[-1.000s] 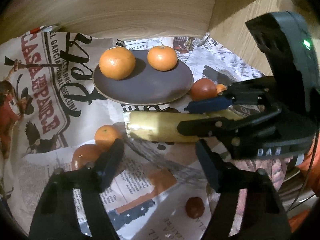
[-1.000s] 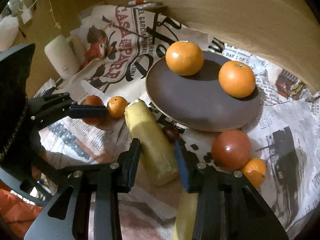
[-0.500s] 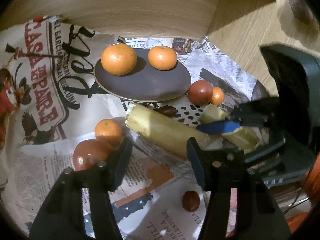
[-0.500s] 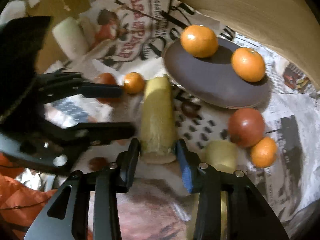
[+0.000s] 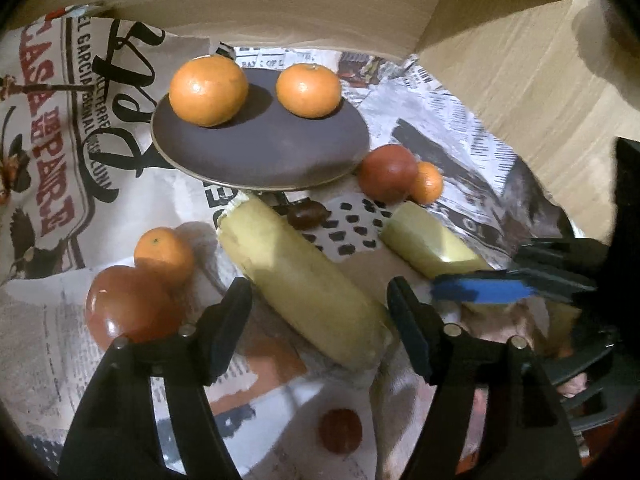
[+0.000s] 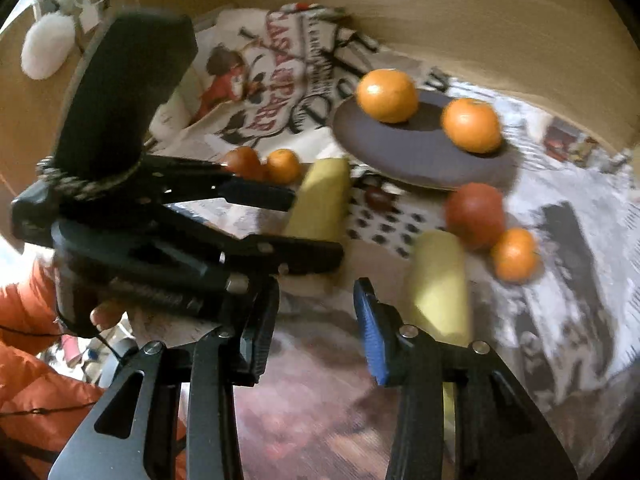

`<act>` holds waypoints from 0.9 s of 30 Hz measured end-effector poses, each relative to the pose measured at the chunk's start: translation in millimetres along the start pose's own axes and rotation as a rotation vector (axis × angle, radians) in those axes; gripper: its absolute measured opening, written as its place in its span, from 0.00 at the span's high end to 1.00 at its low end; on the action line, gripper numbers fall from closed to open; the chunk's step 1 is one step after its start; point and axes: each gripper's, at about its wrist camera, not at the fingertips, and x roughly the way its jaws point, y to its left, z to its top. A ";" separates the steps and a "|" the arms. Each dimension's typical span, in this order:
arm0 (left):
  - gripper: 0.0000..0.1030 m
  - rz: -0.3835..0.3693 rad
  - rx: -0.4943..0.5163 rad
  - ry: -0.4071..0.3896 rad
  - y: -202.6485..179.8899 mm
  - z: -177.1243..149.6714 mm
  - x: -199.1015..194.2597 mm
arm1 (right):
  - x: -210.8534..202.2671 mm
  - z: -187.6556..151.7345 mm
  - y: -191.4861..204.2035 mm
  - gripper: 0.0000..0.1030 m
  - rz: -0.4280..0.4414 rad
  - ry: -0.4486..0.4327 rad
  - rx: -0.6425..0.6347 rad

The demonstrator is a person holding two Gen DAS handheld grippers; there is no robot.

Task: Organize fruits
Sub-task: 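Grasp the larger yellow corn piece with the left gripper while the right gripper holds its piece, then carry both corn pieces onto the dark plate and open both grippers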

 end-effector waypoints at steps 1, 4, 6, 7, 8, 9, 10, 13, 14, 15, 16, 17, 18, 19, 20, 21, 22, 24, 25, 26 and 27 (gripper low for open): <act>0.32 0.037 0.009 -0.016 -2.4 2.1 1.3 | -4.9 -1.1 -4.8 0.64 -0.012 -0.010 0.013; 0.32 0.082 0.030 -0.035 -4.9 3.0 4.3 | -17.1 -2.1 -20.1 0.64 -0.055 -0.046 0.066; 0.33 0.089 0.044 -0.038 -5.1 2.7 4.4 | -20.1 -1.4 -30.4 0.64 -0.081 -0.060 0.097; 0.36 0.085 0.047 -0.038 -3.8 2.6 3.4 | -19.2 -1.0 -34.2 0.64 -0.093 -0.059 0.105; 0.39 0.080 0.047 -0.038 -1.8 2.7 1.7 | -15.4 -0.4 -38.5 0.64 -0.100 -0.053 0.112; 0.44 0.075 0.047 -0.036 0.0 3.3 -0.1 | -13.1 -0.8 -40.3 0.64 -0.106 -0.047 0.118; 0.49 0.071 0.049 -0.035 1.9 3.3 -2.6 | -9.4 -1.0 -41.4 0.64 -0.112 -0.039 0.122; 0.55 0.057 0.073 -0.018 5.1 3.3 -9.2 | 6.1 1.9 -44.0 0.64 -0.109 -0.009 0.119; 0.56 0.058 0.086 -0.014 4.6 3.3 -10.9 | 10.9 3.2 -42.9 0.63 -0.112 0.001 0.113; 0.57 0.060 0.092 -0.010 3.9 2.8 -12.7 | 14.4 3.4 -40.8 0.63 -0.125 0.007 0.097; 0.57 0.063 0.096 -0.002 3.5 3.8 -12.9 | 17.9 3.8 -38.8 0.63 -0.137 0.012 0.084; 0.57 0.066 0.099 0.004 2.6 4.9 -12.2 | 22.7 4.4 -37.7 0.63 -0.145 0.020 0.078; 0.57 0.069 0.101 0.006 1.4 5.6 -11.2 | 24.9 3.7 -39.3 0.63 -0.140 0.028 0.077; 0.57 0.078 0.106 0.006 -0.2 5.9 -10.0 | 26.9 4.3 -39.6 0.63 -0.136 0.030 0.078; 0.56 0.093 0.111 0.004 -2.1 6.0 -8.0 | 27.0 4.1 -40.0 0.65 -0.139 0.025 0.081; 0.55 0.103 0.114 0.003 -3.5 6.9 -5.4 | 27.8 5.1 -40.4 0.65 -0.143 0.025 0.086; 0.53 0.111 0.114 0.003 -3.8 7.2 -3.4 | 28.1 5.3 -40.4 0.65 -0.143 0.023 0.087; 0.52 0.115 0.095 0.008 -1.2 8.6 1.9 | 28.3 4.8 -40.5 0.65 -0.145 0.020 0.090; 0.51 0.114 0.080 0.014 0.9 9.3 4.5 | 28.4 4.9 -39.7 0.65 -0.147 0.019 0.089; 0.51 0.123 0.075 0.016 1.0 10.3 6.3 | 28.1 4.4 -39.7 0.65 -0.148 0.016 0.090; 0.51 0.133 0.081 0.016 0.1 10.5 7.2 | 28.1 4.4 -39.8 0.65 -0.148 0.014 0.092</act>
